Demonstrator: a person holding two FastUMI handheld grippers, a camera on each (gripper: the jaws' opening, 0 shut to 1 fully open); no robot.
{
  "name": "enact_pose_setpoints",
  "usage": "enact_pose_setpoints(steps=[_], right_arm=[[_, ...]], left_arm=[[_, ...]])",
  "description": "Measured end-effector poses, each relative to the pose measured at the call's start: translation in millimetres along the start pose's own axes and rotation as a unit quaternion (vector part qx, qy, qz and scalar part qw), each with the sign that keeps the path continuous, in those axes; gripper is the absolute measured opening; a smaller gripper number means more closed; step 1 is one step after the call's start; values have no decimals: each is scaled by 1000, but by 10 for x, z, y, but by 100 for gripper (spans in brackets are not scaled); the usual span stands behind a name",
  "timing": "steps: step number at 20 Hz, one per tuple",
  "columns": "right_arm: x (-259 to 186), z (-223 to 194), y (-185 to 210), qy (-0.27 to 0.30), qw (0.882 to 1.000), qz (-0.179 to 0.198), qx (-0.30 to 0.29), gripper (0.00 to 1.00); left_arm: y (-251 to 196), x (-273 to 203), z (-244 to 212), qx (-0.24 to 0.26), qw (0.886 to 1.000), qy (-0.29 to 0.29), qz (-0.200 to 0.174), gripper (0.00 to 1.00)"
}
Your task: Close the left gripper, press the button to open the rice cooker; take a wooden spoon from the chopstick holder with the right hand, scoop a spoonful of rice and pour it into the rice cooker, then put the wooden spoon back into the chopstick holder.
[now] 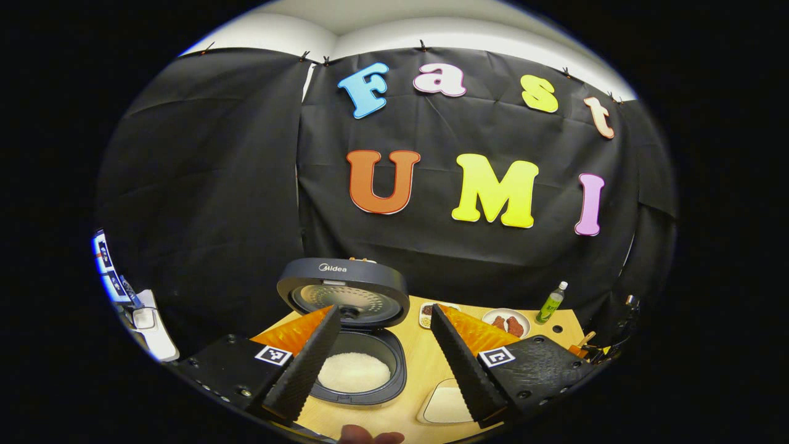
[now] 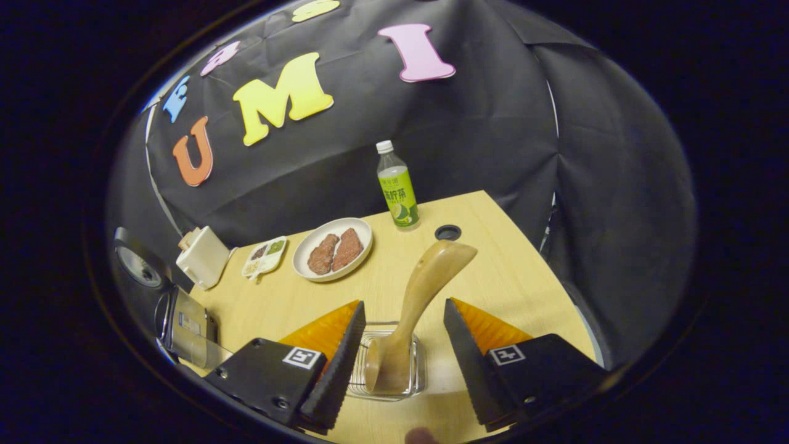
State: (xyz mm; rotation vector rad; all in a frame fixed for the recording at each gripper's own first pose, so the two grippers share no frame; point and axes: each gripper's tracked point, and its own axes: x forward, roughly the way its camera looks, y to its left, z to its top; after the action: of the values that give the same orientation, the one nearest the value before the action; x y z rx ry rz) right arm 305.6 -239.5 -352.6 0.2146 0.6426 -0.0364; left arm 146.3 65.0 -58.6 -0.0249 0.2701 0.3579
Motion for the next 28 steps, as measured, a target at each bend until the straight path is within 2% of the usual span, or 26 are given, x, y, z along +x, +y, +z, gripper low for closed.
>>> enact_pose_setpoints(steps=[1, 2, 3, 4, 5, 6, 7, 9, 11, 16, 21, 25, 28], right_arm=[[28, -23, -22, 4, 1000, -2, 6, 66], [46, -49, -33, 11, 1000, -3, 15, 74], [51, -71, -20, 16, 999, 2, 28, 64], [45, -82, -22, 20, 999, 5, 36, 60], [28, -83, -18, 20, 999, 10, 39, 36], [13, -73, 4, 19, 999, 18, 40, 43], [0, -64, 15, 20, 999, 23, 37, 32], [-5, -59, 71, 24, 998, 38, 45, 24], [-52, -61, 84, 27, 998, 36, 51, 15], [-328, 194, 173, -11, 998, 27, 50, 9], [-830, 583, 352, -71, 997, -4, 33, 9], [-1424, 827, 879, -116, 993, -3, 8, 9], [-1776, 775, 1432, -135, 991, 13, -4, 9]], left_arm=[[4, 2, -24, 3, 1000, 3, 2, 95], [-9, -11, -41, 5, 1000, 7, 2, 95], [-6, -29, -53, 9, 1000, 9, 1, 95], [-20, -30, -81, 12, 1000, 9, 2, 95], [-36, -28, -98, 11, 1000, 11, 1, 95], [-59, -22, -106, 8, 1000, 11, 0, 95], [-77, -38, -112, 6, 1000, 10, -1, 95], [-88, -77, -113, 6, 1000, 9, -4, 95], [-69, -126, -90, 2, 1000, 5, -5, 95], [94, -225, -73, -9, 1000, -9, -2, 95], [130, -326, -65, -5, 999, -28, -40, 95], [177, -355, -32, 5, 995, -53, -80, 95], [260, -358, -52, 2, 992, -57, -110, 95]])
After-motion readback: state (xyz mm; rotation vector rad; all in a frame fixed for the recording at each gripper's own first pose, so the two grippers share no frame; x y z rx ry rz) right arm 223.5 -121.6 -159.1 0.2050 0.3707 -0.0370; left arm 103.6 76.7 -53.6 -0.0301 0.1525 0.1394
